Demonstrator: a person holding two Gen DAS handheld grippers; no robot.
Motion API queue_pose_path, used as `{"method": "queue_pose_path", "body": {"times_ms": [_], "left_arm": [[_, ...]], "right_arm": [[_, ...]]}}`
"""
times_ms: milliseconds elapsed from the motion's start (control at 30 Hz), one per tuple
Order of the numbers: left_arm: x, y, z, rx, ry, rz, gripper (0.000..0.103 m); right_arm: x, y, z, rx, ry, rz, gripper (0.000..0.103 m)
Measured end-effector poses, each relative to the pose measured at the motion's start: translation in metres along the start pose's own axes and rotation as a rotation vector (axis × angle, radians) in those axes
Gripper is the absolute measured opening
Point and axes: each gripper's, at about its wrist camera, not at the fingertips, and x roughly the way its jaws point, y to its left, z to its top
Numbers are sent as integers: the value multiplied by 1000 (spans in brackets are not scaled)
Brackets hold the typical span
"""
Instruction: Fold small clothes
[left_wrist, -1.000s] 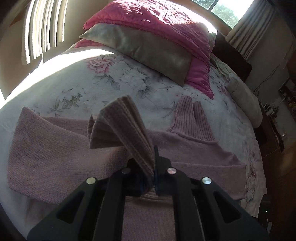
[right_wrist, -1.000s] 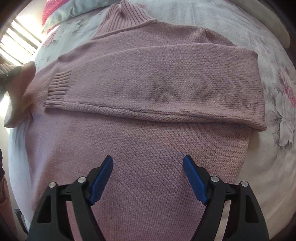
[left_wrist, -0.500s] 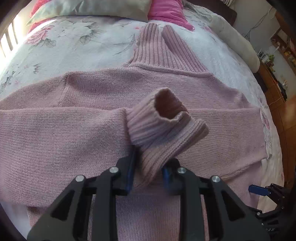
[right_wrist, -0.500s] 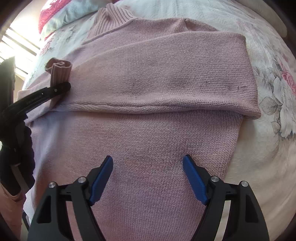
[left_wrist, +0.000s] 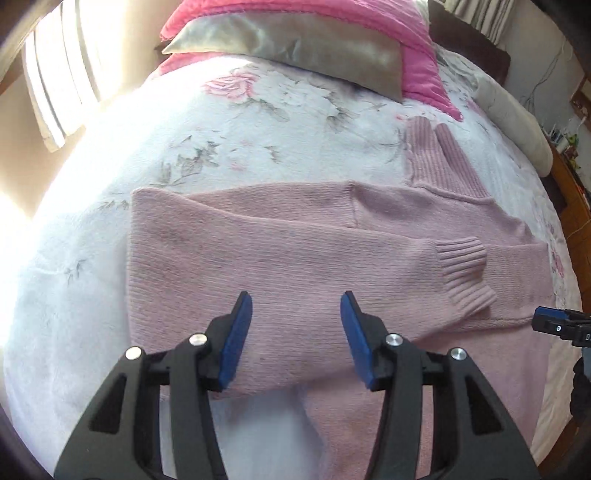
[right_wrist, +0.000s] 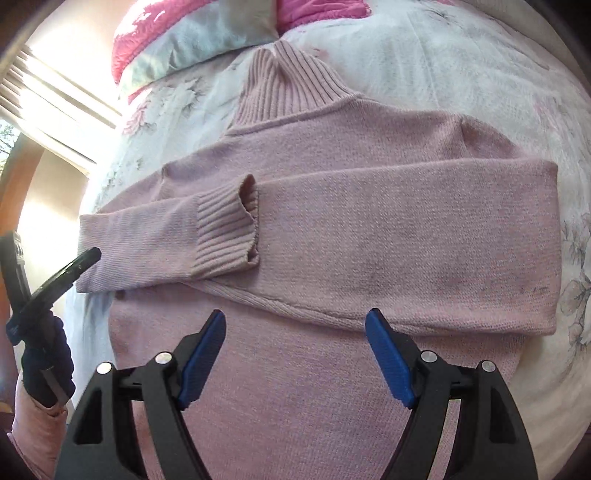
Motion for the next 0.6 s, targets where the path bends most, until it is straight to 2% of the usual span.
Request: {"method": "queue_pose_path", "body": {"times_ms": [67, 100, 233, 400, 467, 500, 533, 567, 600], "left_arm": [[12, 17, 1, -16, 25, 44, 49], [18, 25, -1, -23, 41, 42, 46], [26, 34, -3, -40, 47, 14, 47], [12, 41, 0, -83, 40, -37, 47], [0, 45, -1, -92, 20, -30, 49], [-6, 48, -1, -97, 11, -25, 50], [-10, 50, -2, -105, 5, -20, 50], [-14, 51, -3, -110, 1, -14, 50], [-16, 52, -4, -113, -2, -9, 50]], "right_arm": [[3, 12, 12, -23, -3, 14, 78], [7, 16, 18, -25, 3, 27, 78], [30, 32, 42, -44, 38, 83, 78], [79, 38, 66, -47, 115, 57, 80], [91, 42, 71, -48, 121, 54, 80], [92, 47, 72, -68, 116, 45, 77], [91, 54, 72, -98, 106, 41, 63], [89, 62, 71, -128, 99, 38, 53], [89, 68, 69, -155, 98, 21, 37]]}}
